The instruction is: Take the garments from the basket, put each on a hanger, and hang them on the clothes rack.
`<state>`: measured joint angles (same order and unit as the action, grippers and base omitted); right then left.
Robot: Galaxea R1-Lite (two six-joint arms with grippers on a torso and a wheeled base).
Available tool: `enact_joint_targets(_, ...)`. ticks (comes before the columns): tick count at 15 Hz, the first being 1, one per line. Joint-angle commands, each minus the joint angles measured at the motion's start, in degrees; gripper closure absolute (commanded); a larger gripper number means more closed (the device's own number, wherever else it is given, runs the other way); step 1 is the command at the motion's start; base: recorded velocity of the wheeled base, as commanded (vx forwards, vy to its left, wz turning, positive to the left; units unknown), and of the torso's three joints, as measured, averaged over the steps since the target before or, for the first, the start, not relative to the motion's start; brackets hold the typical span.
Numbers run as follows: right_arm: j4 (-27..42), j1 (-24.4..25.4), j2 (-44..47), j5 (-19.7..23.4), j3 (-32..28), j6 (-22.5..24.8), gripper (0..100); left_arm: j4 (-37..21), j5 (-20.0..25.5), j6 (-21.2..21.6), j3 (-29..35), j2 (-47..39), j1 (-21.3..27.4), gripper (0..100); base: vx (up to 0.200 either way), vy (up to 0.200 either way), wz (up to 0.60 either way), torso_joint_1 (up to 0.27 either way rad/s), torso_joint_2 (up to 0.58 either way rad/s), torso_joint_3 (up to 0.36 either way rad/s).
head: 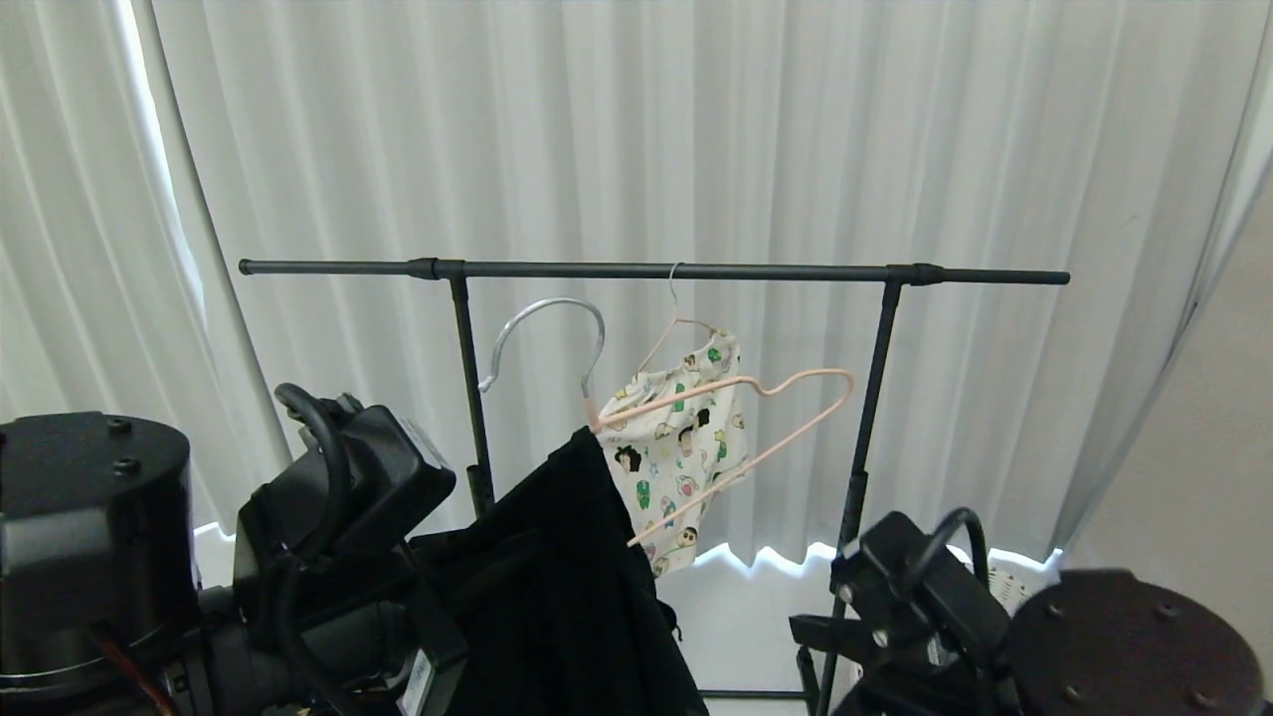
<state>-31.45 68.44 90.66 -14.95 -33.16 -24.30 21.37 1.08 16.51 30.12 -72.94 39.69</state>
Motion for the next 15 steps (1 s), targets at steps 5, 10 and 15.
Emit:
enact_joint_targets(5, -0.1, -12.1, 8.2, -0.7, -9.0, -0.7, 0, 0.0, 0.4, 0.0, 0.6, 0.3, 0.6, 100, 0.0, 0.0, 0.0, 0.0, 0.0, 0.0)
enact_joint_targets(10, -2.6, -9.5, 10.7, -1.1, -12.3, -0.7, 0, 0.0, 0.8, 0.0, 1.6, -0.1, 1.4, 100, 0.0, 0.0, 0.0, 0.0, 0.0, 0.0)
enact_joint_targets(15, -2.7, -3.7, 13.0, -1.1, -13.5, -0.6, 0, 0.0, 0.9, -0.1, 2.3, -0.1, 1.4, 100, 0.0, 0.0, 0.0, 0.0, 0.0, 0.0)
